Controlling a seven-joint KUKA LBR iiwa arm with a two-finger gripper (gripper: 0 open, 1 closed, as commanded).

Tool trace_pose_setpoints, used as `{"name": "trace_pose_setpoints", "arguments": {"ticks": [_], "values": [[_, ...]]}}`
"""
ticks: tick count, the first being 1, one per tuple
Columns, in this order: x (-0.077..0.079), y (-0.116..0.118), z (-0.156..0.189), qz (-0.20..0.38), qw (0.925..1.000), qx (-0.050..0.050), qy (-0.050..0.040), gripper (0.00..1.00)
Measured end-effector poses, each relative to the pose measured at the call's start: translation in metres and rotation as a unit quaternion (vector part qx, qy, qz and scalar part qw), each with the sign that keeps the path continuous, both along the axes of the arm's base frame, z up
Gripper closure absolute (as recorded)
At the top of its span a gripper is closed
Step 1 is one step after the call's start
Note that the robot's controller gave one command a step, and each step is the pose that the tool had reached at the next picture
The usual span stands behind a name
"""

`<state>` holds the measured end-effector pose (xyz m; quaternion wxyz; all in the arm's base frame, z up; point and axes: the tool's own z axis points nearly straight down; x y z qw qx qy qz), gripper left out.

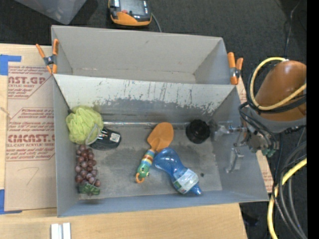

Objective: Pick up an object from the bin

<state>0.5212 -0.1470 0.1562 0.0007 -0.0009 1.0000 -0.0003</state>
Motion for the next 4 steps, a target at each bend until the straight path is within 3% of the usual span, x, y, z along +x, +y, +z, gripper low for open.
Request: {"name": "trace_pose_setpoints", "arguments": {"ticks": [1,2,3,4], "values": [[0.000,0.000,0.000,0.000,1.0000,0.000,0.0000,0.00],[-0.018,-0.001,-0.016,0.018,0.9998,0.000,0.0001,0.00],[0.020,-0.002,-0.035,0.053,0.9986,-0.001,-0.0021,0.00],[-0.008,0.013,0.020,-0.091,0.9958,0.000,-0.0009,0.00]]}}
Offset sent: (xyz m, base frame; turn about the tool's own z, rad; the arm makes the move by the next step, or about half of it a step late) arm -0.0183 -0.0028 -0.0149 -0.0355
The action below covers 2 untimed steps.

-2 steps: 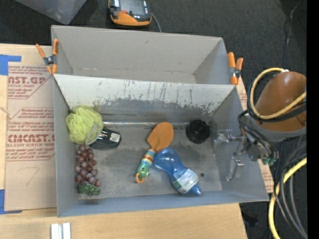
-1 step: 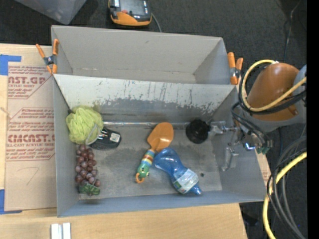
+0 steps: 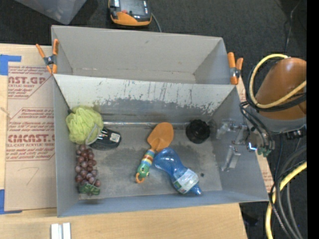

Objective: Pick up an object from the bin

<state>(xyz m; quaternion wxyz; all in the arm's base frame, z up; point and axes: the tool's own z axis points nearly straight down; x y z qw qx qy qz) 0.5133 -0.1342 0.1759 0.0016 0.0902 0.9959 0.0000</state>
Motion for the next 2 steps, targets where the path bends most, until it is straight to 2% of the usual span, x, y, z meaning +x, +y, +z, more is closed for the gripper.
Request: {"name": "trace_pose_setpoints", "arguments": {"ticks": [1,2], "values": [[0.024,-0.022,-0.051,-0.045,0.9990,0.000,-0.0009,0.00],[0.011,0.002,-0.023,-0.133,0.9911,0.001,-0.0048,0.00]]}}
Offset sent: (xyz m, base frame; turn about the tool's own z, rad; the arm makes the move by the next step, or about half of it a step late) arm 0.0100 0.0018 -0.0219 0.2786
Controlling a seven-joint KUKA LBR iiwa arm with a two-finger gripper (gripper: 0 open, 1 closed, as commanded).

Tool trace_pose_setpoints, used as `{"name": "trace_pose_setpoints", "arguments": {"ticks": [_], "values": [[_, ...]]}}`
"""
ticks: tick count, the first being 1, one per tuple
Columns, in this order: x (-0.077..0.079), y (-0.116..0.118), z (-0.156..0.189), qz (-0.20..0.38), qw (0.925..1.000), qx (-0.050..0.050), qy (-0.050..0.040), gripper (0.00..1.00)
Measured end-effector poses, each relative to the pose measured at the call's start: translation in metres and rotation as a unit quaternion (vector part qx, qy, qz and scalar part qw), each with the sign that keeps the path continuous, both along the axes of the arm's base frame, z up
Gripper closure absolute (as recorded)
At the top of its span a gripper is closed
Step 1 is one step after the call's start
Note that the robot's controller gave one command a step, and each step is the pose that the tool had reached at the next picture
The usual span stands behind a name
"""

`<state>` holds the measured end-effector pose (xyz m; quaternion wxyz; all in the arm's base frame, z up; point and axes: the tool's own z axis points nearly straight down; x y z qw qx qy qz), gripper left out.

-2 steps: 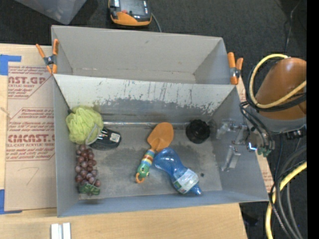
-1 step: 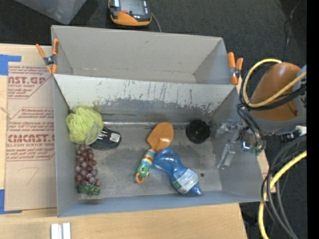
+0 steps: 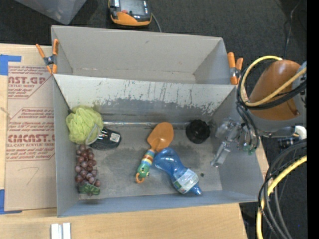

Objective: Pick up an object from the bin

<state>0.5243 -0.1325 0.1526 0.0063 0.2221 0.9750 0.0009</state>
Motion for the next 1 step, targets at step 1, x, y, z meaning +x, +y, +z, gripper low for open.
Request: {"name": "trace_pose_setpoints", "arguments": {"ticks": [1], "values": [[0.0326,-0.0236,-0.0168,-0.028,0.9996,0.000,0.0032,0.00]]}}
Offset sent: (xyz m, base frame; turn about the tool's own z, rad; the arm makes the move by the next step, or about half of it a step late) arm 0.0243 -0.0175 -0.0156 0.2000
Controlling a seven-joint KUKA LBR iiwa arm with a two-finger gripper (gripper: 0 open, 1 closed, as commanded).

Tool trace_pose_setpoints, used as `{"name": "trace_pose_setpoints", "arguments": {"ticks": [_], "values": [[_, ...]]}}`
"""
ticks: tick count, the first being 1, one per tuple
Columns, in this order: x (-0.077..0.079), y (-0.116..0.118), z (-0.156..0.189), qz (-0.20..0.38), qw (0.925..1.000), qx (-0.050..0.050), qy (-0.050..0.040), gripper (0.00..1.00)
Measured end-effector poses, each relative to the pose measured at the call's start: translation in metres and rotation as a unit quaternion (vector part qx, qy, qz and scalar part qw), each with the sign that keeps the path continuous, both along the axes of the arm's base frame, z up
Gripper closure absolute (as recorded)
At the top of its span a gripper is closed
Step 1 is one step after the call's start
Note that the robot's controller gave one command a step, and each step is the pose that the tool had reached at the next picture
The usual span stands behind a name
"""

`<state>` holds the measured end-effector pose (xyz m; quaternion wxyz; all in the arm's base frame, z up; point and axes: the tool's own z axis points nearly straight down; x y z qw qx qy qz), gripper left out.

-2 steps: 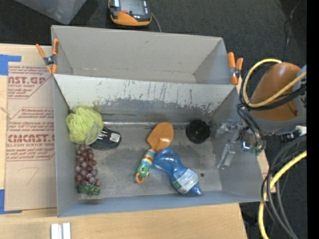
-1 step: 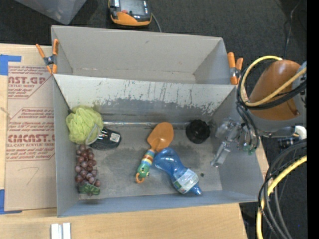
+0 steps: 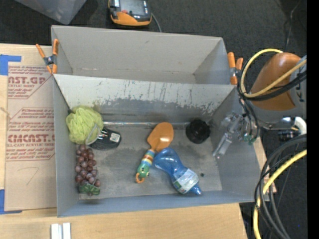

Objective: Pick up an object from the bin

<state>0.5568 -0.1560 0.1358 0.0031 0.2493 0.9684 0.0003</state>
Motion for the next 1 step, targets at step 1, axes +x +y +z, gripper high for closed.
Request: {"name": "trace_pose_setpoints", "arguments": {"ticks": [1], "values": [[-0.0082,0.0071,0.0007,-0.071,0.9975,0.002,-0.0028,0.00]]}}
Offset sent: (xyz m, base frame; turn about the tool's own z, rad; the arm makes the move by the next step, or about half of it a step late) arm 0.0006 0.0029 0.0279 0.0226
